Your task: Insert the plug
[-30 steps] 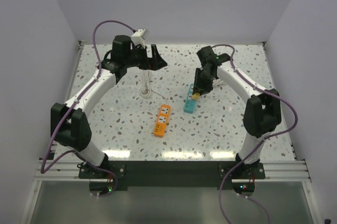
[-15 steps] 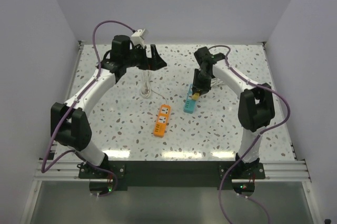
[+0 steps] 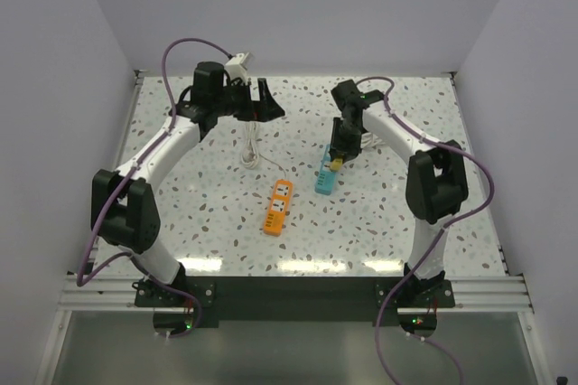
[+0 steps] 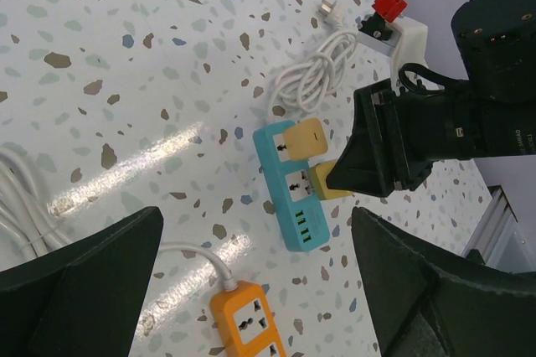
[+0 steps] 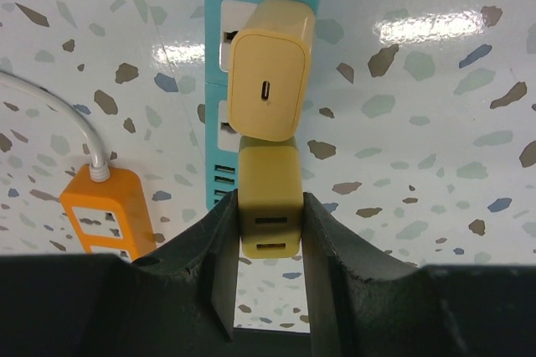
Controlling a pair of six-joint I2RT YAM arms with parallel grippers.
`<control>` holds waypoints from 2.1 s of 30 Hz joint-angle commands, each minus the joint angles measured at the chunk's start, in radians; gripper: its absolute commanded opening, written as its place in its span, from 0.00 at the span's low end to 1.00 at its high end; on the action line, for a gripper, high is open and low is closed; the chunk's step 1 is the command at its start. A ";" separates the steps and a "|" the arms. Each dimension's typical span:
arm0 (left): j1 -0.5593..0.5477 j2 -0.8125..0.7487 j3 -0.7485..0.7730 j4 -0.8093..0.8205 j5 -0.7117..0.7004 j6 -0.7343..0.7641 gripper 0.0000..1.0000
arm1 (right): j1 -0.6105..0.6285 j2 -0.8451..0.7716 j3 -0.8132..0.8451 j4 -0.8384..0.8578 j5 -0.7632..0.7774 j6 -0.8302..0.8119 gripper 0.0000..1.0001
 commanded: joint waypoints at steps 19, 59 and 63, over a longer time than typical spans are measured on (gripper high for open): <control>0.018 0.004 0.024 0.024 0.028 0.002 1.00 | 0.010 0.031 0.001 0.018 0.053 0.022 0.00; 0.042 0.020 0.025 0.021 0.026 0.007 1.00 | 0.037 0.128 -0.118 0.089 0.130 -0.011 0.00; 0.044 0.020 0.024 0.018 0.028 0.008 1.00 | 0.037 0.143 -0.108 0.090 0.132 -0.016 0.00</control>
